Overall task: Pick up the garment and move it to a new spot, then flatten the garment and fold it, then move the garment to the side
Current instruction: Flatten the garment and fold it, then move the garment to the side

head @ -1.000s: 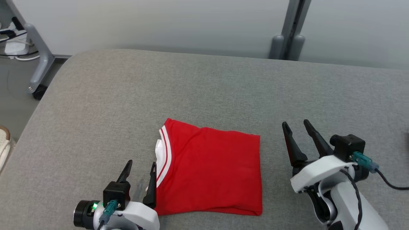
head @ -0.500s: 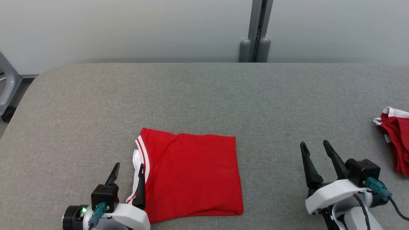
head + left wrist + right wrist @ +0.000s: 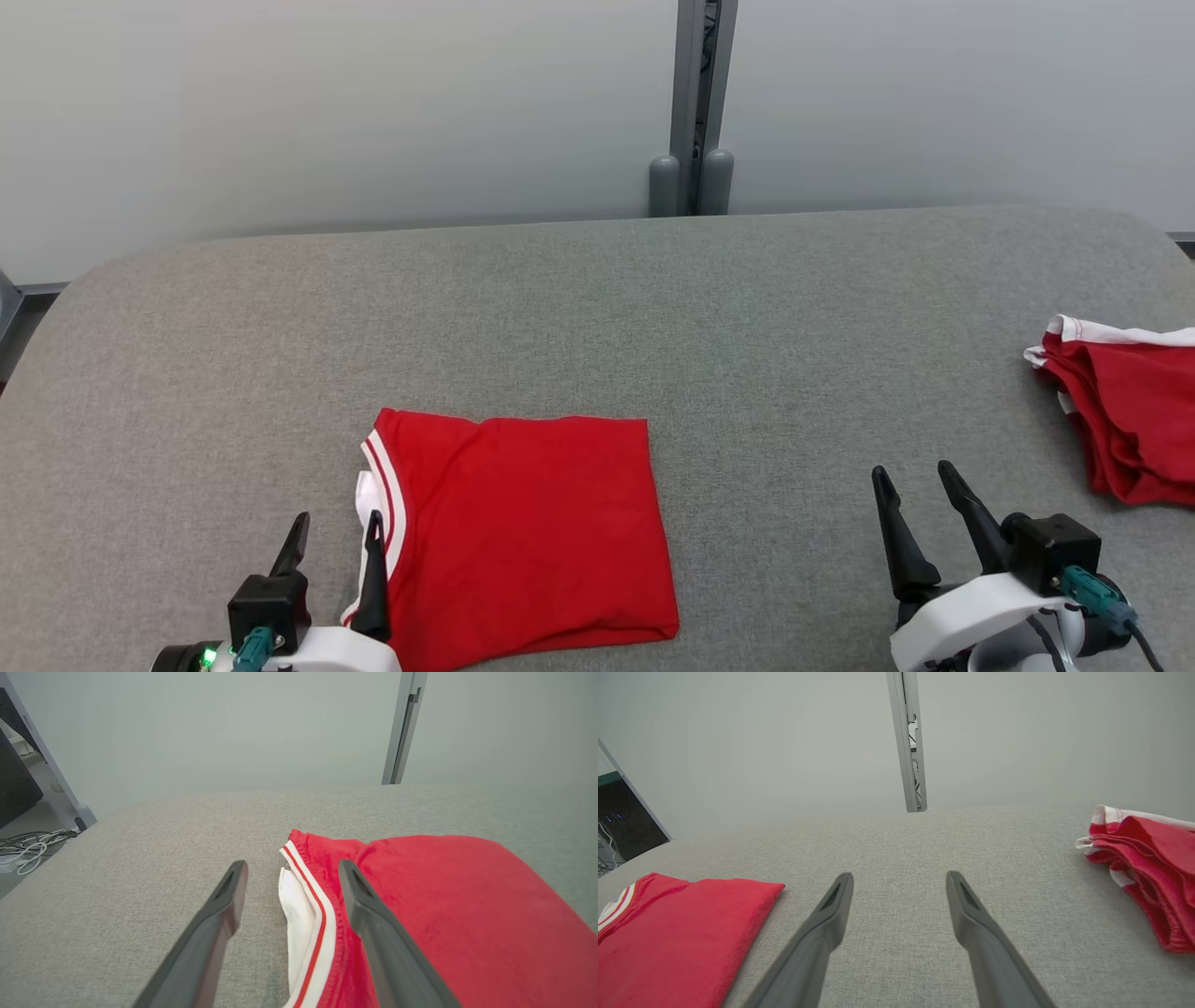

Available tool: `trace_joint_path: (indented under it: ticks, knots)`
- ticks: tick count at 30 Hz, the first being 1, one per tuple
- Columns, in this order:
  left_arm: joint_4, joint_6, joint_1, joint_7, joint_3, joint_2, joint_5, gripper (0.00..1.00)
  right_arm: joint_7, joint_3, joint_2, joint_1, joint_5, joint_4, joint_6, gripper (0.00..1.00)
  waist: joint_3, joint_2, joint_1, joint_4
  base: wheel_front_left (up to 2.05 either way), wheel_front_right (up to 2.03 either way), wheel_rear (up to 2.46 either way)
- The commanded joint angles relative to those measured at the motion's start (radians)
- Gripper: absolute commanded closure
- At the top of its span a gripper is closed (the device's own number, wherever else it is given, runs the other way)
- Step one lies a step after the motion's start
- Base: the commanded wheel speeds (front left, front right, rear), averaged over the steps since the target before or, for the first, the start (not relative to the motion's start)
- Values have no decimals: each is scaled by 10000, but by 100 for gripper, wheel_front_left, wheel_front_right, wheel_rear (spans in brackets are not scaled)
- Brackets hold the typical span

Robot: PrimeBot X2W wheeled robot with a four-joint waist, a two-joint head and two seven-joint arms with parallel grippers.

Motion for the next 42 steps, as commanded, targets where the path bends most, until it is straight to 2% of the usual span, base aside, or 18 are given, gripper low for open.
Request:
trace_joint_path:
  ticks: [1,14,29,42]
  knots:
    - [-74,-37,119,-38,63,46,38,0,-46,0,-44,103,-28,-53,0,0,-43,0,0,-36,0,0,0]
    - [-97,-12,498,-38,459,43,66,0,-47,56,-44,430,-24,-234,0,0,-307,0,0,-148,0,0,0]
    - [-206,9,357,-38,271,44,-115,0,-47,202,-41,357,69,-224,0,0,31,0,0,178,0,0,0]
    - [-413,96,-378,-38,-542,46,-410,0,-47,1851,-44,-805,930,406,0,0,1593,0,0,1672,0,0,0]
